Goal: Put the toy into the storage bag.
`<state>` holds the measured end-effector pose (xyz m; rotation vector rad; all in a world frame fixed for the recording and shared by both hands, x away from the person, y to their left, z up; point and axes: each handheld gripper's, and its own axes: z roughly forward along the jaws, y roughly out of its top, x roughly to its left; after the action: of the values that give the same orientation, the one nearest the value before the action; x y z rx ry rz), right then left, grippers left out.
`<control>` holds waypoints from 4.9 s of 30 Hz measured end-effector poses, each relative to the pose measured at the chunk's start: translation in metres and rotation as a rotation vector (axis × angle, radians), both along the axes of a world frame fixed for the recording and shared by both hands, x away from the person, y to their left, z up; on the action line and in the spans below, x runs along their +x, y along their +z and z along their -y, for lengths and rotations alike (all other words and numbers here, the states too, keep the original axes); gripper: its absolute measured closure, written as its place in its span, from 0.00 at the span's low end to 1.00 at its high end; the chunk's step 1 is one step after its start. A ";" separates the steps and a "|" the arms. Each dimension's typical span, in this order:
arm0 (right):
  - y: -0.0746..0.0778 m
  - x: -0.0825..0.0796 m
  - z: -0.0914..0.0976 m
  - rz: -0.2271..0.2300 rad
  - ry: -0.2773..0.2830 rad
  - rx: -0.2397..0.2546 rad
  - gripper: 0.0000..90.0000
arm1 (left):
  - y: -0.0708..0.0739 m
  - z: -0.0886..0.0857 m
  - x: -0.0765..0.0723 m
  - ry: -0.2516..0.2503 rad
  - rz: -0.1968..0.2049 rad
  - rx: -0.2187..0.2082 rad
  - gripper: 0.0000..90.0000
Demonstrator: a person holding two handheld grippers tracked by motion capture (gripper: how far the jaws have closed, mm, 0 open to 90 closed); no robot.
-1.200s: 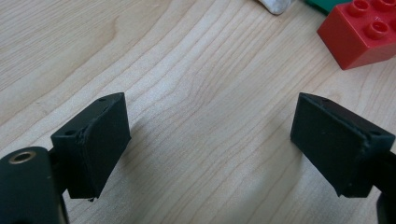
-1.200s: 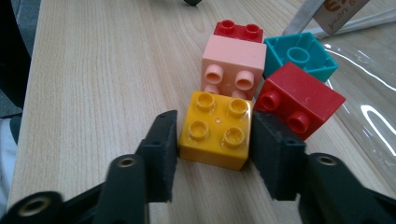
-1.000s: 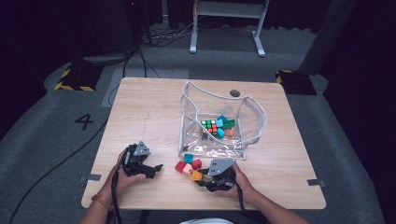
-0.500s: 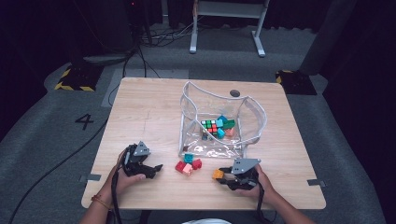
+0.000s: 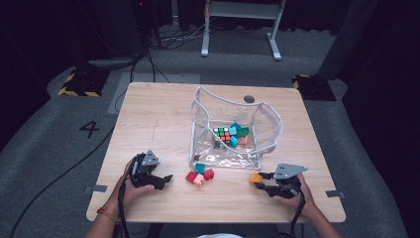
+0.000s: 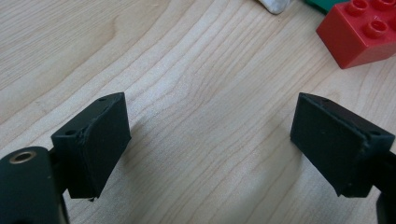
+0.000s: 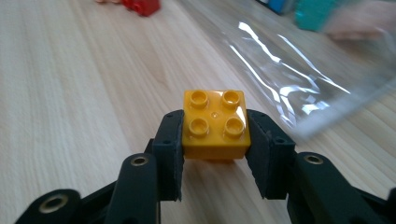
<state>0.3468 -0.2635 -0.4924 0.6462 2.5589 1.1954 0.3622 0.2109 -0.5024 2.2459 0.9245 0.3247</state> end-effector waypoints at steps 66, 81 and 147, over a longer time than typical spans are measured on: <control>0.189 0.095 0.017 0.243 -0.087 0.122 0.66 | 0.000 0.000 0.002 -0.010 0.001 0.001 0.13; 0.191 0.099 -0.051 0.236 0.106 -0.018 0.66 | -0.001 0.001 0.002 -0.007 -0.001 -0.004 0.13; 0.152 0.134 -0.041 0.070 0.097 -0.325 0.56 | -0.001 0.001 0.002 -0.007 -0.001 -0.004 0.13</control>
<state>0.4813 -0.2227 -0.3404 0.4038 2.6654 0.7839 0.3639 0.2102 -0.5030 2.2449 0.9164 0.3186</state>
